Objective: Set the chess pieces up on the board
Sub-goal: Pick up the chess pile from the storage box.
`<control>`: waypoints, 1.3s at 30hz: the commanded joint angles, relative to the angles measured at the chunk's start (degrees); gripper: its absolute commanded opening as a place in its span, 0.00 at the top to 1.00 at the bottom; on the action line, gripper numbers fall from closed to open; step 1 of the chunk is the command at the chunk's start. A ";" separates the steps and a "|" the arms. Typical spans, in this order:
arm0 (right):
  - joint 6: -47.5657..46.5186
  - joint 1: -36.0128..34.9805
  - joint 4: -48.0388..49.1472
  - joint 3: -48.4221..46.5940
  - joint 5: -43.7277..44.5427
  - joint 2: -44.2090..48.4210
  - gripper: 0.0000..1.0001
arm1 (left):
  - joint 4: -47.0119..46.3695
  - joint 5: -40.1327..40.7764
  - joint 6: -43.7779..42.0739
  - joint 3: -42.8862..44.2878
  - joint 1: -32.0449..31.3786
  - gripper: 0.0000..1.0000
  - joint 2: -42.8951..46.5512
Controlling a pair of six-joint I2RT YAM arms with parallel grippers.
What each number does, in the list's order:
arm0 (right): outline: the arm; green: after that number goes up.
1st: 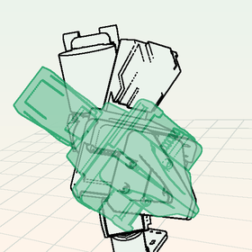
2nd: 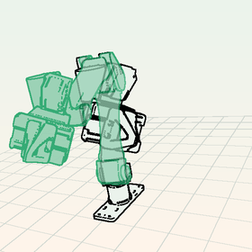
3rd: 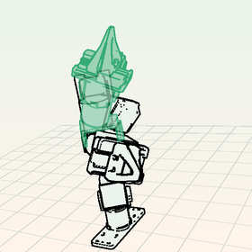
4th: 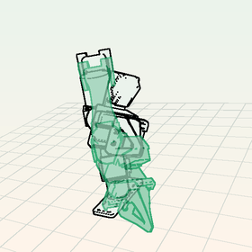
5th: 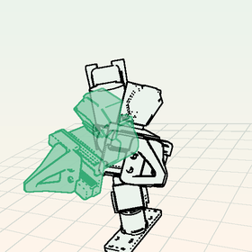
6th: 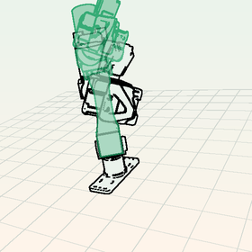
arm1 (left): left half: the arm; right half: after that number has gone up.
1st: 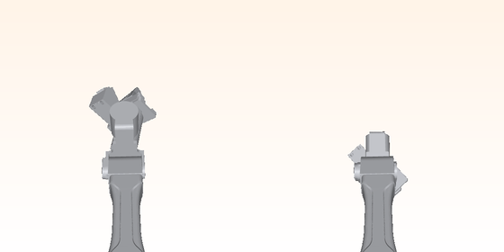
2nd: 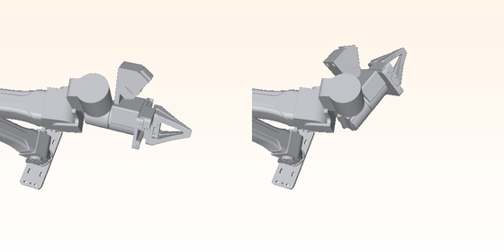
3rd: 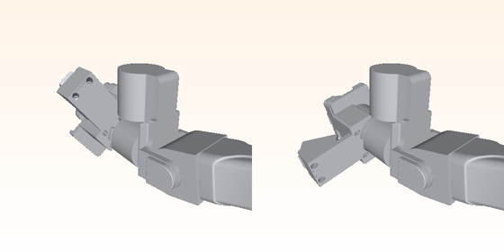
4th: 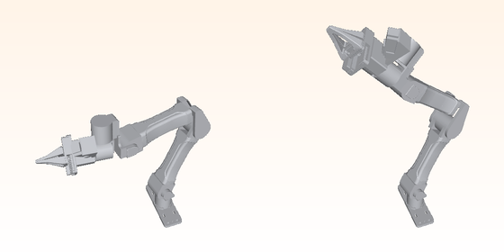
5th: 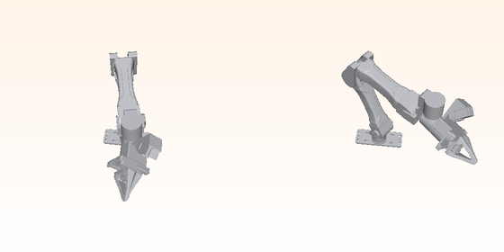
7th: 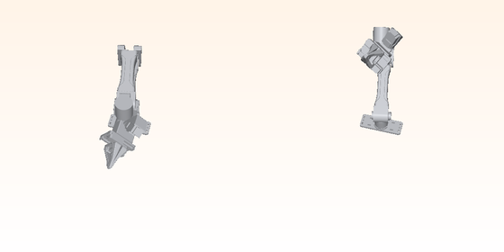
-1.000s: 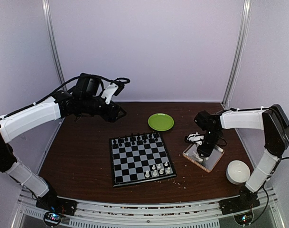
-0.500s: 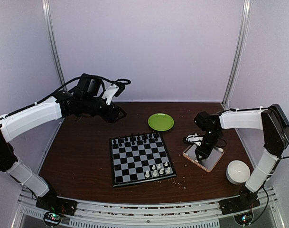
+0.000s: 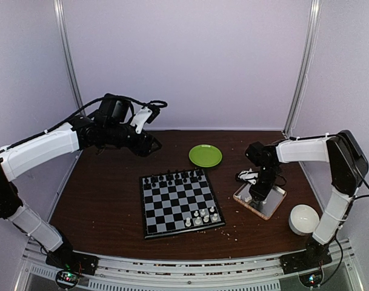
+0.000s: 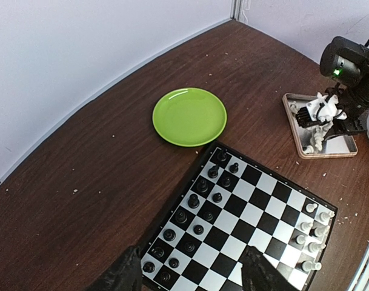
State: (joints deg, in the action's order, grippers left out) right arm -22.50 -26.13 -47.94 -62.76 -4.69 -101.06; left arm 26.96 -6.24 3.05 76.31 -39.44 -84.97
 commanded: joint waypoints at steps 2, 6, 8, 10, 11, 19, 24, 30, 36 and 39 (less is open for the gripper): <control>1.44 2.86 -0.52 -2.52 8.16 2.20 0.64 | -1.13 0.44 -1.00 1.73 -0.30 0.42 -0.17; -0.21 4.70 -2.20 -3.48 3.53 5.39 0.63 | -1.12 0.20 -1.00 1.73 -0.29 0.42 -0.11; -3.92 4.76 -3.71 -3.86 -2.95 7.16 0.63 | -1.12 0.09 -1.02 1.82 -0.29 0.42 -0.01; -9.06 4.62 -5.22 -4.02 -8.02 8.39 0.64 | -1.12 0.13 -1.01 1.78 -0.29 0.42 -0.02; -10.88 4.62 -5.36 -4.15 -8.52 8.56 0.65 | -1.14 0.16 -1.02 1.74 -0.29 0.42 -0.02; -18.28 4.37 -7.82 -7.30 -10.72 3.30 0.75 | -1.12 0.47 -1.07 1.73 -0.29 0.42 -0.21; -19.13 4.21 -6.16 -7.06 -8.46 1.22 0.74 | -1.13 0.53 -1.16 1.65 -0.30 0.42 -0.11; -18.96 3.80 -5.56 -7.07 -7.90 -1.31 0.71 | -1.03 0.41 -1.20 1.76 -0.42 0.42 -0.02; -18.41 3.11 -4.24 -7.18 -6.33 -3.32 0.70 | -1.03 0.44 -1.18 1.81 -0.38 0.42 -0.17; -18.12 2.91 -3.85 -7.32 -5.85 -3.82 0.70 | -1.03 0.35 -1.14 1.82 -0.40 0.42 -0.18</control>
State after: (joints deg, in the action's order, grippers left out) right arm -40.73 -22.65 -52.82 -69.01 -12.49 -103.92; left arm 27.09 -6.20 2.72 76.42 -39.48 -84.97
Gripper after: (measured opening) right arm 0.300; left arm 0.579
